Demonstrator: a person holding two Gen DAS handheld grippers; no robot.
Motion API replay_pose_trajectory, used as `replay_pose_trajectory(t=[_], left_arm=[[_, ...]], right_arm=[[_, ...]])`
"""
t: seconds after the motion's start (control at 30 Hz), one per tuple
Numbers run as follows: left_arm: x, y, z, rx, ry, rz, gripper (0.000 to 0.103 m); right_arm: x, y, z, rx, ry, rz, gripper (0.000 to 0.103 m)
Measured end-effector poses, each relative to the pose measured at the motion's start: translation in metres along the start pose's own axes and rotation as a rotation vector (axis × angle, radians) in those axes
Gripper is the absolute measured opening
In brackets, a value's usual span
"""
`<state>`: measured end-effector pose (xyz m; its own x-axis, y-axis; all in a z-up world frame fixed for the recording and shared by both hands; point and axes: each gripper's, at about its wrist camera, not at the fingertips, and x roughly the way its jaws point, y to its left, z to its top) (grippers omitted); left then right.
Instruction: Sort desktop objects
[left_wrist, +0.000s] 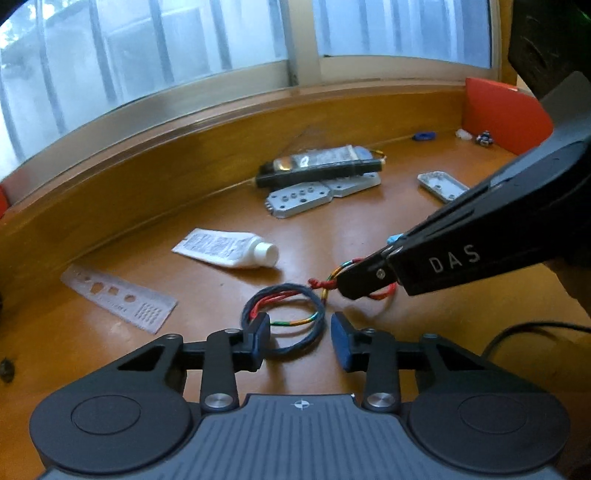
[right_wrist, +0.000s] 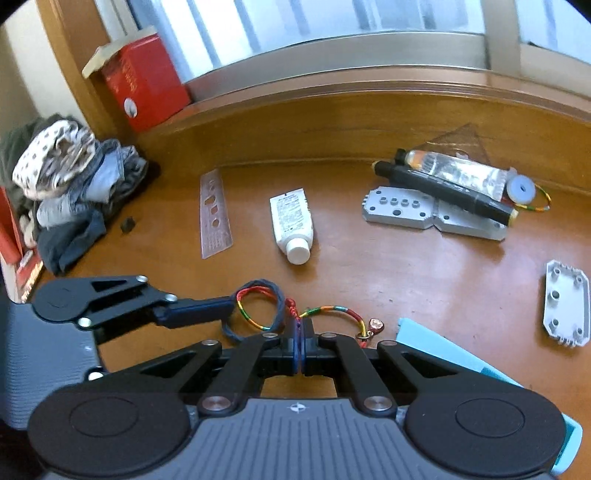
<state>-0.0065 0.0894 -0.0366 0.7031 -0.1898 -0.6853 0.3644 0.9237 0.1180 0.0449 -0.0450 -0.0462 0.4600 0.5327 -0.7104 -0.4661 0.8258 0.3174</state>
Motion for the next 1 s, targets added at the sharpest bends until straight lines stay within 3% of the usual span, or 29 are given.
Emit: replay_pose_trajectory(t=[0.07, 0.1, 0.13, 0.63, 0.77, 1.0], left_arm=[[0.005, 0.002, 0.003, -0.009, 0.005, -0.029, 0.021], [0.007, 0.004, 0.005, -0.016, 0.009, -0.043, 0.007], [0.009, 0.005, 0.007, -0.029, 0.017, -0.049, 0.005], [-0.042, 0.063, 0.005, -0.299, -0.063, -0.01, 0.005], [-0.048, 0.068, 0.007, -0.313, -0.084, -0.015, 0.005], [-0.053, 0.058, 0.008, -0.307, -0.102, -0.093, 0.005]], right_arm=[[-0.001, -0.003, 0.001, 0.03, -0.004, 0.027, 0.001], [-0.003, -0.004, 0.001, 0.043, -0.009, 0.038, 0.001], [-0.004, -0.005, 0.002, 0.056, -0.016, 0.05, 0.001], [-0.047, -0.017, 0.013, 0.167, -0.165, 0.079, 0.001], [-0.059, -0.01, 0.014, 0.172, -0.204, 0.091, 0.001], [-0.075, -0.001, 0.003, 0.207, -0.251, 0.089, 0.001]])
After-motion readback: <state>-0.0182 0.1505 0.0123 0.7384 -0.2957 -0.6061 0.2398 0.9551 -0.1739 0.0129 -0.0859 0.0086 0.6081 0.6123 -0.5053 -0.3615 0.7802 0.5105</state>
